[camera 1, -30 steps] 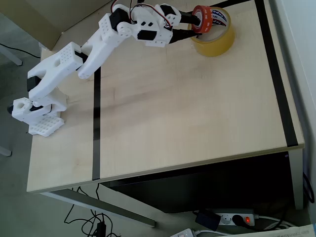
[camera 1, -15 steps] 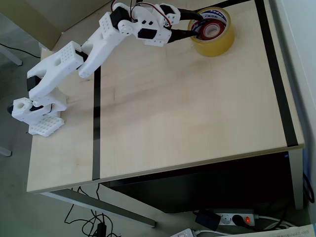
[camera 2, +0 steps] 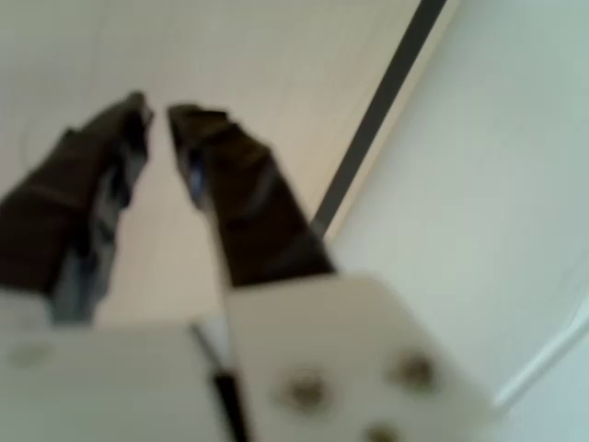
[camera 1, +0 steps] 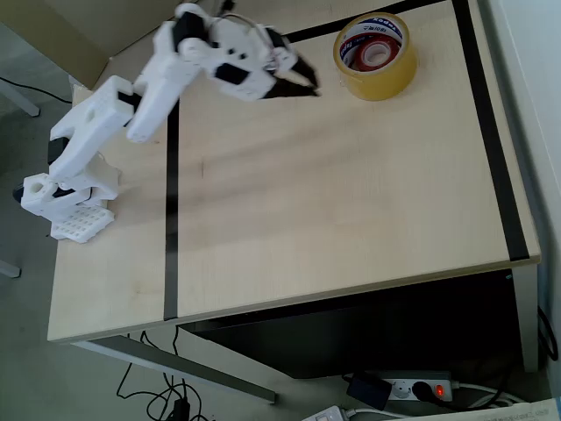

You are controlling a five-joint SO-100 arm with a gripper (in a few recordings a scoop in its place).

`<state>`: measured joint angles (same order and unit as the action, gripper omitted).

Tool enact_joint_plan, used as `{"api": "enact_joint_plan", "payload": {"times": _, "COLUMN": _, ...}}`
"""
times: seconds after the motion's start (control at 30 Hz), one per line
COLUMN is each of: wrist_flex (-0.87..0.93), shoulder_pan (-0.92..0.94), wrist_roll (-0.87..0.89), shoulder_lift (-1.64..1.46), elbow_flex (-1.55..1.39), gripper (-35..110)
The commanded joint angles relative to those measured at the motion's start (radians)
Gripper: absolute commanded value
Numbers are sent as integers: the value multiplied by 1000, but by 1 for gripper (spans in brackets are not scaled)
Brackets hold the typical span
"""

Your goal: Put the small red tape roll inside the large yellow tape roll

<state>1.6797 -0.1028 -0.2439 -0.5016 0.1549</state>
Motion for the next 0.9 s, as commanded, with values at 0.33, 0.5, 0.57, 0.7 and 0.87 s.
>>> {"api": "enact_joint_plan", "payload": {"times": 0.33, "wrist_flex": 129, "shoulder_pan": 100, "wrist_roll": 84, "shoulder_lift": -885, "elbow_flex": -426, "gripper": 0}}
{"api": "enact_joint_plan", "payload": {"times": 0.5, "wrist_flex": 129, "shoulder_pan": 127, "wrist_roll": 84, "shoulder_lift": -1173, "elbow_flex": -732, "gripper": 0}}
{"api": "enact_joint_plan", "payload": {"times": 0.57, "wrist_flex": 104, "shoulder_pan": 130, "wrist_roll": 87, "shoulder_lift": -1308, "elbow_flex": -890, "gripper": 0}}
{"api": "enact_joint_plan", "payload": {"times": 0.7, "wrist_flex": -173, "shoulder_pan": 163, "wrist_roll": 118, "shoulder_lift": -1715, "elbow_flex": -1456, "gripper": 0}}
{"api": "enact_joint_plan", "payload": {"times": 0.87, "wrist_flex": -466, "shoulder_pan": 192, "wrist_roll": 147, "shoulder_lift": -2171, "elbow_flex": -2131, "gripper": 0}}
